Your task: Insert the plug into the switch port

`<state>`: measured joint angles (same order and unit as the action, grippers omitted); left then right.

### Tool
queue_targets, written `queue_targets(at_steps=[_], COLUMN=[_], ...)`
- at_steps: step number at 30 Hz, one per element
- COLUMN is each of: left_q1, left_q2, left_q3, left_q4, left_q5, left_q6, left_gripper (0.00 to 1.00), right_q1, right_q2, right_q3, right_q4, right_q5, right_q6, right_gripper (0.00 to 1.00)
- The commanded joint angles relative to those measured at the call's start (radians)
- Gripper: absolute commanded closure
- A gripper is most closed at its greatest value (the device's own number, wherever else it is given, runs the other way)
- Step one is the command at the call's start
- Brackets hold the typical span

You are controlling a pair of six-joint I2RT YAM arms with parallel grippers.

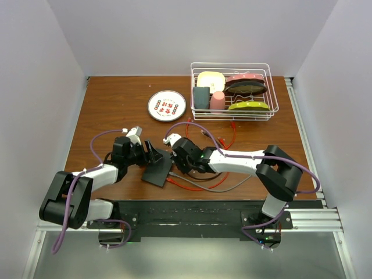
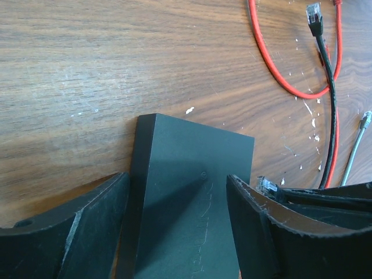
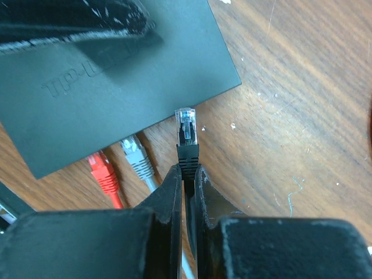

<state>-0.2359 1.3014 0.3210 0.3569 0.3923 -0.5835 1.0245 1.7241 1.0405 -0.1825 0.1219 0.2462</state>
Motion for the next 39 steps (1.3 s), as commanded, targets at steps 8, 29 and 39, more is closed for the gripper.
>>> queue_targets(at_steps=[8, 29, 39], left_q1=[-0.005, -0.005, -0.005], left_q2=[0.022, 0.032, 0.035], left_q3=[-0.005, -0.005, 0.004], left_q4=[-0.018, -0.01, -0.007], left_q5=[0.01, 0.026, 0.04], left_q6=[-0.006, -0.01, 0.0], left_gripper=[0.3, 0.3, 0.3], right_q1=[-0.004, -0.001, 0.005], right_q2=[-0.005, 0.045, 0.046], right_q3=[-0.069, -0.051, -0.04], right_q4=[0.067, 0.135, 0.146], right_q5=[-0.021, -0.119, -0.114], right_q6=[-0.031, -0.045, -0.061], right_gripper=[1.0, 1.0, 1.0])
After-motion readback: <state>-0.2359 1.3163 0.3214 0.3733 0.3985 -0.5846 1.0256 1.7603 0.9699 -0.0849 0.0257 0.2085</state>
